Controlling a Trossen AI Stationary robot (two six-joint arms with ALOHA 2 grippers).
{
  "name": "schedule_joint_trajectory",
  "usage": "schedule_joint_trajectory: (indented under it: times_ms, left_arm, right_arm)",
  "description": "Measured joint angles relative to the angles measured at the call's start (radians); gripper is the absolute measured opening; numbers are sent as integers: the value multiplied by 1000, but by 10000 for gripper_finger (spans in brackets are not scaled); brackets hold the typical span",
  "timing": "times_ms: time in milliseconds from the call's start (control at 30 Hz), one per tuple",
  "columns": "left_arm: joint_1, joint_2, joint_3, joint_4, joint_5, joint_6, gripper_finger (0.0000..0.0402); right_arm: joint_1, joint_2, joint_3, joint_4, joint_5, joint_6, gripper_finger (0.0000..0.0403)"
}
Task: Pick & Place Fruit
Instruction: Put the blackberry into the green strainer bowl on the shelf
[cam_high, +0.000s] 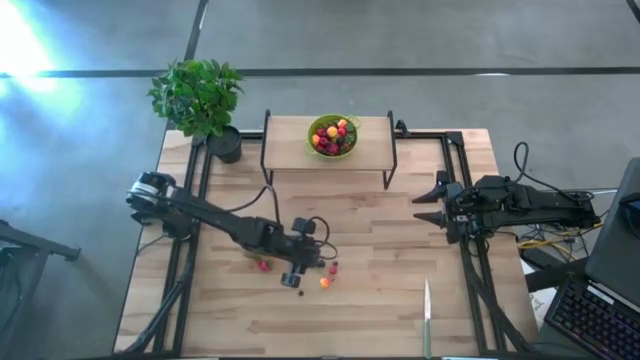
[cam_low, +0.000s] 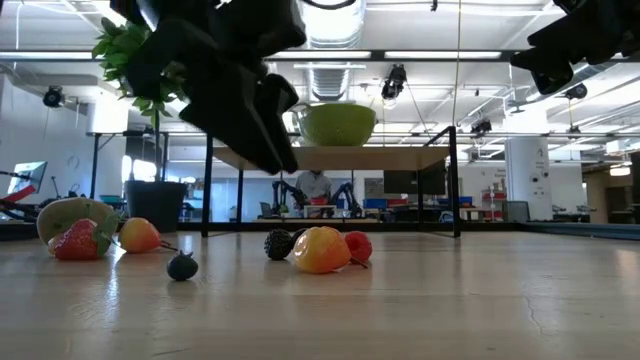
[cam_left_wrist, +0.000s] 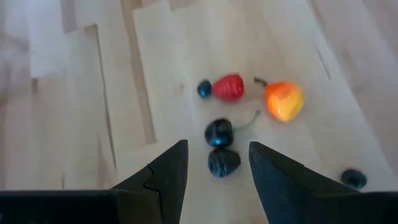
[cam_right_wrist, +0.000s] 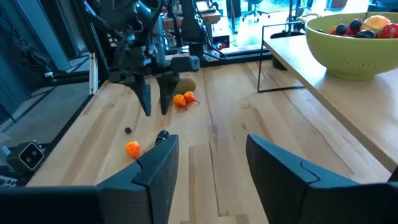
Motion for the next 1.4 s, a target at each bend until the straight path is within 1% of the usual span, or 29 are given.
schedule_joint_trajectory:
  times_ms: [133,333,400,567,667,733,933,1233,1400]
  left_arm:
    - [-3,0,-20,40,19,18,177]
    - [-3,4,-41,49,27,3,180]
    - [-3,5,-53,58,27,-7,192]
    - [-3,6,-69,95,27,-10,243]
    - [-3,6,-76,103,27,-10,259]
    - [-3,6,-83,102,27,-10,261]
    - [-3,49,-130,201,28,11,260]
    - [-2,131,-131,250,30,14,259]
    - [-2,151,-129,280,25,-3,259]
  right_arm:
    - [0,0,0,0,0,0,169]
    - [0,0,0,0,0,0,150]
    - [0,0,0,0,0,0,143]
    - [0,0,0,0,0,0,126]
    - [0,0,0,0,0,0,116]
    - [0,0,0,0,0,0,109]
    - [0,0,0,0,0,0,87]
    - [0,0,0,0,0,0,54]
    - [0,0,0,0,0,0,42]
